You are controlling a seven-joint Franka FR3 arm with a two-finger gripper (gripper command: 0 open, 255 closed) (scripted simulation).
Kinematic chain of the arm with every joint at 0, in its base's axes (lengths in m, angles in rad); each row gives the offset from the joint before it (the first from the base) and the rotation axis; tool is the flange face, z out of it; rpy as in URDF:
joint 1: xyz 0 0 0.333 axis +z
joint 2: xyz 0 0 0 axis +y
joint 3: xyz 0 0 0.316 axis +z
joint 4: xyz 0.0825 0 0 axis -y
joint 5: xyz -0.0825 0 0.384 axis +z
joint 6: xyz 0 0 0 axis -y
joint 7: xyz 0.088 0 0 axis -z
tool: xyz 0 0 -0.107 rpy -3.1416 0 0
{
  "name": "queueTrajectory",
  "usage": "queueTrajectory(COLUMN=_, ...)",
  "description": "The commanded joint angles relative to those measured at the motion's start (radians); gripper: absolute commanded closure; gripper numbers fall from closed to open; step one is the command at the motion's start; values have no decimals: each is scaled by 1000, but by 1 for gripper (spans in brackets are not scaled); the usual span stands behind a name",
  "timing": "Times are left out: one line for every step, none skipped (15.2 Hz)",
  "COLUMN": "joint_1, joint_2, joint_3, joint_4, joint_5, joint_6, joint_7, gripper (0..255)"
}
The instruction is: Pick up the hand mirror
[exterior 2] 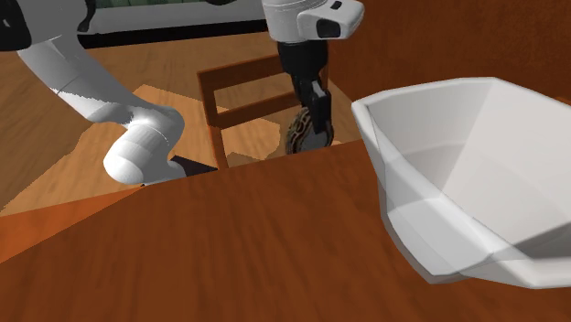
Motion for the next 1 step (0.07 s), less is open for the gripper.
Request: queueTrajectory(joint_1=1, joint_2=4, joint_3=1, joint_4=12, joint_5=1, joint_6=-7, joint_7=2, gripper=255)
